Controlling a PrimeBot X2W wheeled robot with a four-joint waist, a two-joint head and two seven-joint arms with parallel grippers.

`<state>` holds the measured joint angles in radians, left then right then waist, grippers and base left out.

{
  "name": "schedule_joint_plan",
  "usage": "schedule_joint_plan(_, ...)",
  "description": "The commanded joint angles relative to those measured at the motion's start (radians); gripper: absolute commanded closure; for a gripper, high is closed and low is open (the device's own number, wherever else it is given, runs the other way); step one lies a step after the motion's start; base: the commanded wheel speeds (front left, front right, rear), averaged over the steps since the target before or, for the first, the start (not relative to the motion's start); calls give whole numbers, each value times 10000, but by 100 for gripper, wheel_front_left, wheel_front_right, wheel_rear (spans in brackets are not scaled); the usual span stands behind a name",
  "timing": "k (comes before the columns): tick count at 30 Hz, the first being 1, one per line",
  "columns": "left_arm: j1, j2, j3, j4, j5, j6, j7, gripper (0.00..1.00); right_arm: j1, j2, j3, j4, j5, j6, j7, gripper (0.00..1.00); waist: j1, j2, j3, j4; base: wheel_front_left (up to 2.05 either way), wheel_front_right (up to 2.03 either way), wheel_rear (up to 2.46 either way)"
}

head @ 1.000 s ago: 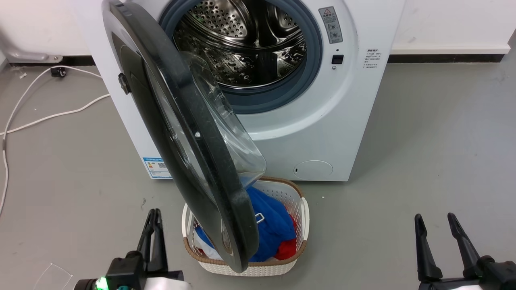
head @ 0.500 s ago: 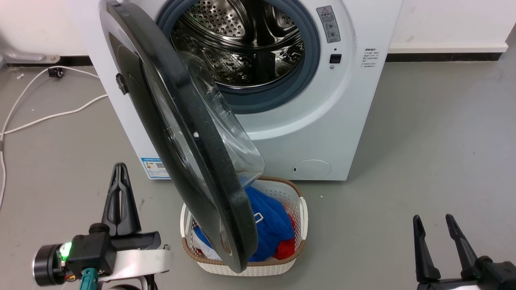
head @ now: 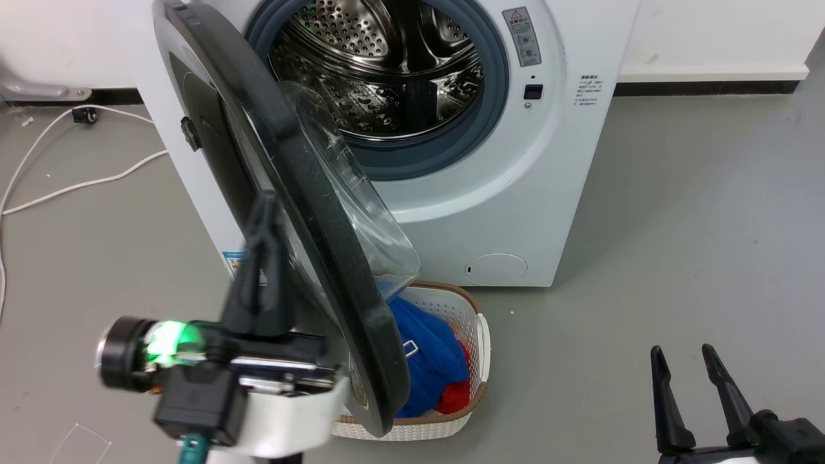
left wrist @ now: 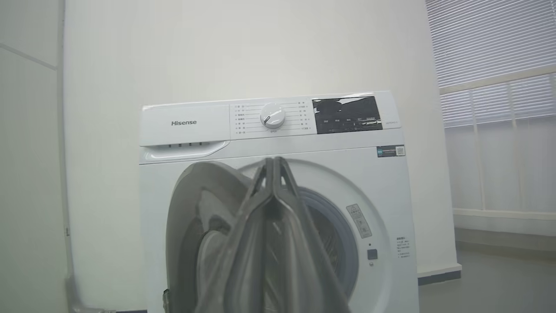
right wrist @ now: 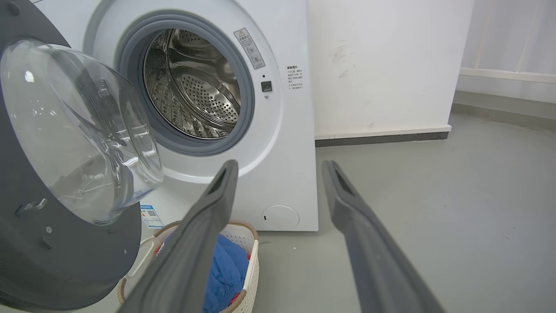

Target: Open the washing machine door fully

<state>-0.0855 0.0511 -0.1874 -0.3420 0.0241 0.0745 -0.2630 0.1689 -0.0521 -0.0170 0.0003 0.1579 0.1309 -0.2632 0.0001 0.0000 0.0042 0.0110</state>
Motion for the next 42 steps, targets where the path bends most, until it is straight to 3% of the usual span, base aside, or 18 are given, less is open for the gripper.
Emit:
schedule_joint_plan(1,-142,-7,-204,-74,61,-66,-26,100,1,35,34,20,38,-2,-21,0,-1,0,1,-11,0,0,0)
schedule_joint_plan(13,-783,-5,-3005,2,126,-641,-25,100,-91,34,151,129,77,-2,-21,0,-1,0,16,-122,0,0,0)
schedule_joint_plan(22,-944,-9,-4425,509,7,-920,-26,100,-91,34,240,215,140,-2,-21,0,-1,0,47,-100,0,0,0)
schedule_joint_plan(29,-820,87,-5031,1162,-17,-1144,-26,100,-136,34,308,238,132,-2,-19,0,-1,0,101,-85,0,0,0)
schedule_joint_plan(42,-189,253,-5385,2798,-337,-1041,-26,100,-219,34,303,313,56,-2,-21,0,-1,0,251,15,0,0,0)
